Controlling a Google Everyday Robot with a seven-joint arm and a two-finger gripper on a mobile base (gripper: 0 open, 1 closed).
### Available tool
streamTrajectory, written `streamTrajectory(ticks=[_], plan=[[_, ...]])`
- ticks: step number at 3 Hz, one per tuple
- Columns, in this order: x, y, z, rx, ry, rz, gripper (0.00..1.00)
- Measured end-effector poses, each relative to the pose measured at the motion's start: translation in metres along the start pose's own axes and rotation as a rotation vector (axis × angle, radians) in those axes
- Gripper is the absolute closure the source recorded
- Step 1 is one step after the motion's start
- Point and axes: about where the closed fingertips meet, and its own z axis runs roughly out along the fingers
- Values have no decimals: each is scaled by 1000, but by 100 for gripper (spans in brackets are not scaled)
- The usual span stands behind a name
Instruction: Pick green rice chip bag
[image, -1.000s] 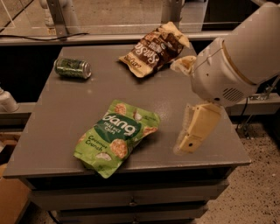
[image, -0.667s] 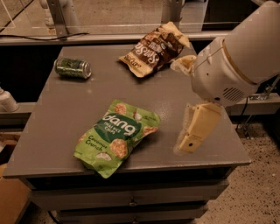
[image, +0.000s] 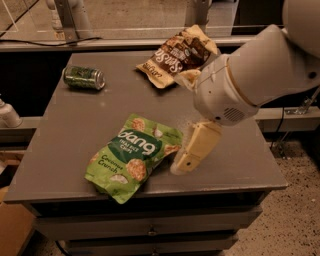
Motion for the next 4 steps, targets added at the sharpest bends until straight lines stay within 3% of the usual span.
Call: streamTrajectory(ticks=[2, 3, 4], plan=[[-91, 18, 22, -80, -57, -73, 0], [-103, 31, 53, -126, -41, -85, 0], [-103, 31, 53, -126, -41, -85, 0]])
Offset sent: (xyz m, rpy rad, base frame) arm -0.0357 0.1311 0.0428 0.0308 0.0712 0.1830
